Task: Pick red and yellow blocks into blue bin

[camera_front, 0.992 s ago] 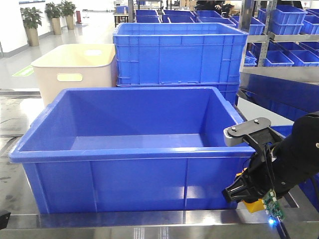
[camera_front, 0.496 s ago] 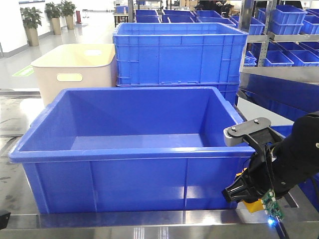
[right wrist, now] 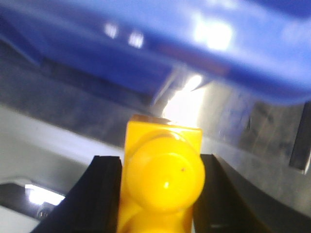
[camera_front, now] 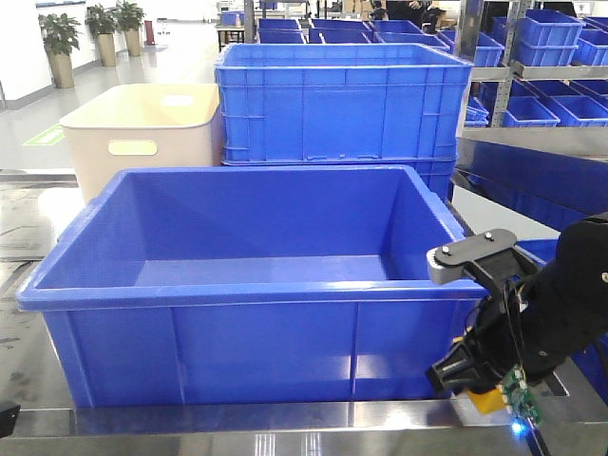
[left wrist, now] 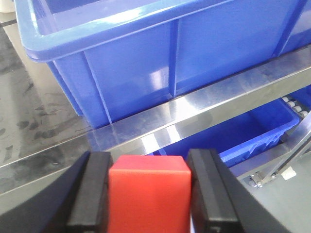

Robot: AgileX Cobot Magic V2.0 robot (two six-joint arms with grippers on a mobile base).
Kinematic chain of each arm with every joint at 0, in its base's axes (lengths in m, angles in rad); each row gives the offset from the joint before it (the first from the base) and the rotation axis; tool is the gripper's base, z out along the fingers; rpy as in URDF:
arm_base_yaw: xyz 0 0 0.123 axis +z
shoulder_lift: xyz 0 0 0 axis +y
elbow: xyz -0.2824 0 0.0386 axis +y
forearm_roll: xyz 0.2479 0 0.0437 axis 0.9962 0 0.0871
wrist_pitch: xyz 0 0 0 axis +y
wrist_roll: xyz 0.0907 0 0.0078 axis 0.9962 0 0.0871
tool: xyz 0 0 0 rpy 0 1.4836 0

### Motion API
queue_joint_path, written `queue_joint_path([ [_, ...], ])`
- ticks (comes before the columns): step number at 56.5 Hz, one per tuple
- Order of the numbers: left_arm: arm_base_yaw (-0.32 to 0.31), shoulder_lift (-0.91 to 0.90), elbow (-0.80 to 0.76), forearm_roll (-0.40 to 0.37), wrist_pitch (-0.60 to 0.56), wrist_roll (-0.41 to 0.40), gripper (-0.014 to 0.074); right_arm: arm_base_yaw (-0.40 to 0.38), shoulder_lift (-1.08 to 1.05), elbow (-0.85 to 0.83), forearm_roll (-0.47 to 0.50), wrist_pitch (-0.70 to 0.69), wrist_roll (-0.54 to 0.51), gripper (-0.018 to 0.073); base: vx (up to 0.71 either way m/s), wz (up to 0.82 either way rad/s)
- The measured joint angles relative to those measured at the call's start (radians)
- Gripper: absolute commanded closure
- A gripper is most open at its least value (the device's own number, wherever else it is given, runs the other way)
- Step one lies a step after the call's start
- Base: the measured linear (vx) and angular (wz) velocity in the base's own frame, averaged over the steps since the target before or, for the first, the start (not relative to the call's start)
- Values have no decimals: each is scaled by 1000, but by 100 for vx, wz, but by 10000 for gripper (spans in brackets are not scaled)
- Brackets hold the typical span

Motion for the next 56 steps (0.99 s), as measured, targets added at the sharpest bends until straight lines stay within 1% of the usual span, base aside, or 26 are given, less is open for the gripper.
queue_joint_path([
  [7, 0, 0, 0, 0, 0, 0, 346, 0, -34, 0, 8, 57, 0, 287, 0, 0],
  [16, 0, 0, 0, 0, 0, 0, 346, 0, -170, 0, 68, 88, -36, 287, 0, 0],
  [20, 0, 0, 0, 0, 0, 0, 346, 0, -229, 0, 96, 47, -58, 287, 0, 0],
  [29, 0, 0, 0, 0, 0, 0, 346, 0, -288, -1, 138, -139, -107, 287, 0, 0],
  [32, 0, 0, 0, 0, 0, 0, 346, 0, -274, -3, 144, -194, -116, 287, 0, 0],
  [38, 0, 0, 0, 0, 0, 0, 346, 0, -205, -47, 154, -252, -126, 287, 0, 0],
  [48, 0, 0, 0, 0, 0, 0, 346, 0, -49, -208, 168, -268, -128, 287, 0, 0],
  [56, 0, 0, 0, 0, 0, 0, 346, 0, 96, -348, 170, -246, -128, 287, 0, 0],
])
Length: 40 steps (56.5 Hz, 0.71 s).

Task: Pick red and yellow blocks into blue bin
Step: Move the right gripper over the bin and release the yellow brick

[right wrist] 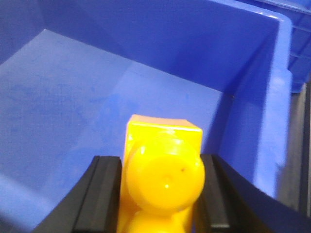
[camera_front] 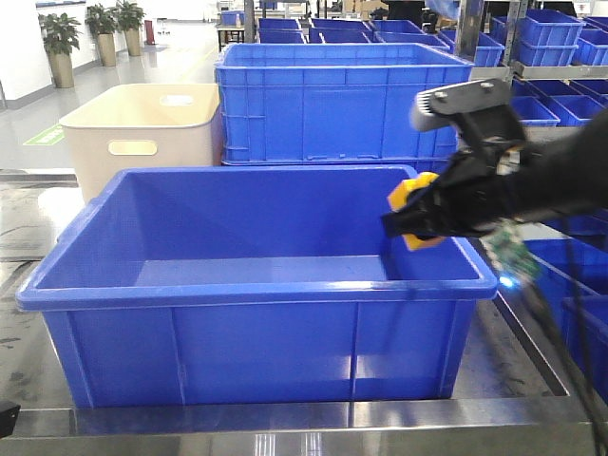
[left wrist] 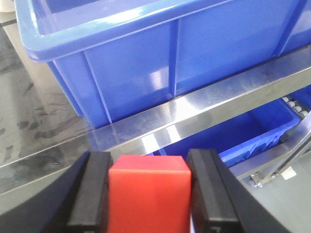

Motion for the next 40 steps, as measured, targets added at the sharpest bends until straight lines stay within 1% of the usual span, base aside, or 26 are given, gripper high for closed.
queue_joint_path([
  [11, 0, 0, 0, 0, 0, 0, 346, 0, 172, -157, 1, 29, 0, 284, 0, 0],
  [16, 0, 0, 0, 0, 0, 0, 346, 0, 238, -208, 1, 32, 0, 251, 0, 0],
  [21, 0, 0, 0, 0, 0, 0, 346, 0, 284, -237, 1, 32, 0, 176, 0, 0],
  [34, 0, 0, 0, 0, -2, 0, 346, 0, 322, -247, 0, 30, 0, -101, 0, 0],
  [37, 0, 0, 0, 0, -3, 0, 346, 0, 321, -248, 0, 26, -1, -133, 0, 0],
  [40, 0, 0, 0, 0, -3, 0, 346, 0, 315, -250, 0, 26, -1, -144, 0, 0],
])
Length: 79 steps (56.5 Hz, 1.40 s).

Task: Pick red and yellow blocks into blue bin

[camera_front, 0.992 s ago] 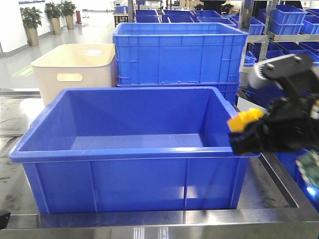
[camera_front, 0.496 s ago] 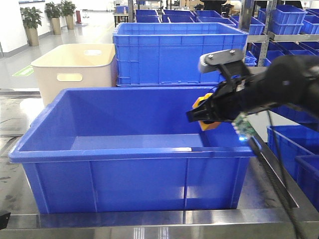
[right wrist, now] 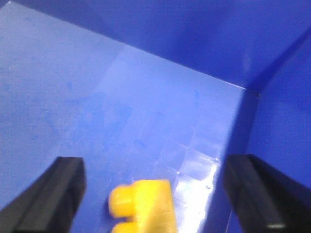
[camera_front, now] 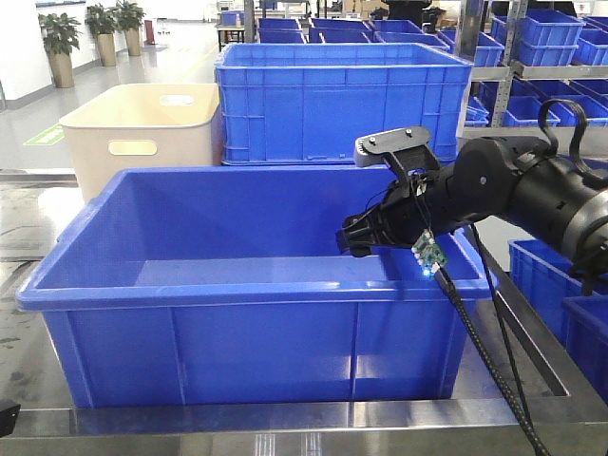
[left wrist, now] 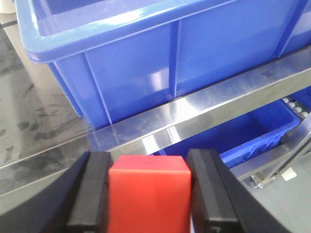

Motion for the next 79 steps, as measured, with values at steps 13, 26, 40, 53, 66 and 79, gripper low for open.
queue_joint_path([
  [13, 0, 0, 0, 0, -4, 0, 346, 0, -145, 13, 1, 86, 0, -92, 0, 0],
  [26, 0, 0, 0, 0, -59, 0, 346, 0, -423, 231, 1, 111, 0, -3, 0, 0],
  [40, 0, 1, 0, 0, -137, 0, 346, 0, -663, 574, 0, 97, 0, 11, 0, 0],
  [53, 0, 97, -109, 0, -205, 0, 346, 0, -771, 740, 0, 65, 0, 11, 0, 0],
  [66, 0, 348, -354, 0, -221, 0, 346, 0, -780, 751, 0, 25, 0, 11, 0, 0],
  [79, 0, 639, -576, 0, -219, 0, 341, 0, -780, 753, 0, 10, 0, 11, 0, 0],
])
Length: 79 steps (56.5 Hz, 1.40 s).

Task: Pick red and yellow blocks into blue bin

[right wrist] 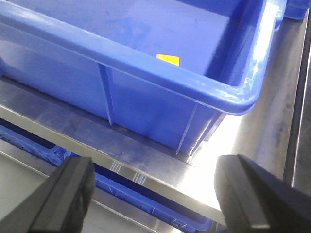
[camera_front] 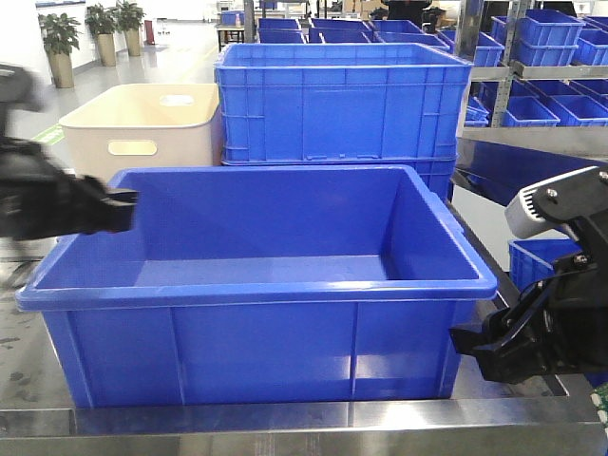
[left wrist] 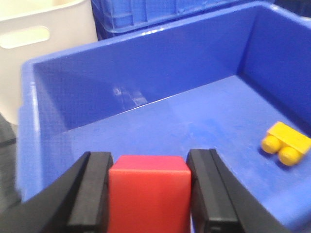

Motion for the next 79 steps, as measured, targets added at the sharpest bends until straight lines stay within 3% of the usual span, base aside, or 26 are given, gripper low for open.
queue_joint_path([
  [12, 0, 237, -167, 0, 25, 0, 297, 0, 0, 0, 0, -2, 0, 11, 0, 0],
  [28, 0, 415, -303, 0, 156, 0, -48, 0, 0, 0, 1, -5, 0, 11, 0, 0],
  [36, 0, 407, -307, 0, 167, 0, -136, 0, 0, 0, 1, -7, 0, 11, 0, 0],
  [49, 0, 268, -307, -1, 187, 0, -112, 0, 0, 0, 1, -9, 0, 11, 0, 0],
  [57, 0, 111, -284, -67, 236, 35, -66, 0, -5, 0, 1, -8, 0, 11, 0, 0],
  [69, 0, -163, -49, -244, 245, 199, -6, 0, -96, 53, 2, -44, 0, 11, 0, 0],
  [79, -3, -383, 214, -270, 236, 239, 1, 0, -201, 187, 3, -92, 2, 14, 0, 0],
])
